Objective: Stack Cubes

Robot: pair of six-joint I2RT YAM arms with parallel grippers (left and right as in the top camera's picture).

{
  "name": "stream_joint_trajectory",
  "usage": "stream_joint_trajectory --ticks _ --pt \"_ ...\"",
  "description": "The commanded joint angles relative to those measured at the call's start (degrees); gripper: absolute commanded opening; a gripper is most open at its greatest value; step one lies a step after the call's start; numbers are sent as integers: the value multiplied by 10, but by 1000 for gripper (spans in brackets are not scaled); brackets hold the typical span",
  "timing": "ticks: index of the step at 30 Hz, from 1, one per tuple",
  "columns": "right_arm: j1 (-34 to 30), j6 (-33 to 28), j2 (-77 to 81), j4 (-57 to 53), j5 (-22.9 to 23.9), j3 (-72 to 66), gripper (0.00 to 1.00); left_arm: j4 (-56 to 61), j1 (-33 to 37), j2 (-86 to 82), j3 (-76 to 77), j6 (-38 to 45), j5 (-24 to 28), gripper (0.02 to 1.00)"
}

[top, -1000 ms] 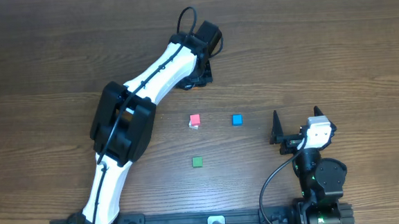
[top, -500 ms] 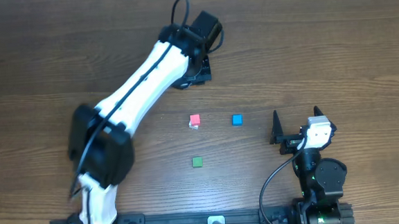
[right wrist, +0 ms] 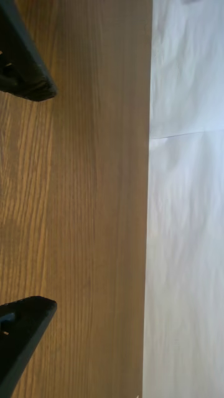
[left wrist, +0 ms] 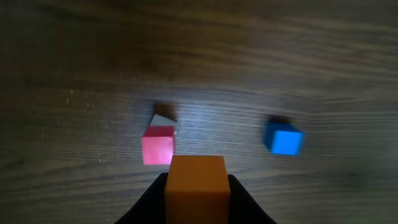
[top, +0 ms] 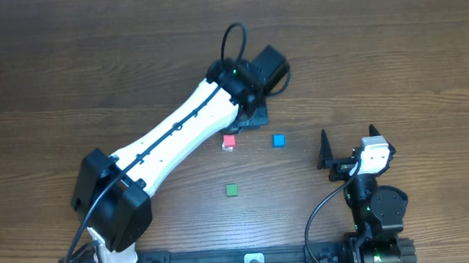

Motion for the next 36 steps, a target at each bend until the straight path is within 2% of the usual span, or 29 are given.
stream_joint_trajectory --ticks 1,36 --pt "-4 -1 -5 1 -1 -4 991 11 -1 -43 -51 -34 -4 38" --pt "-4 -1 -5 1 -1 -4 991 61 3 -45 -134 -38 -10 34"
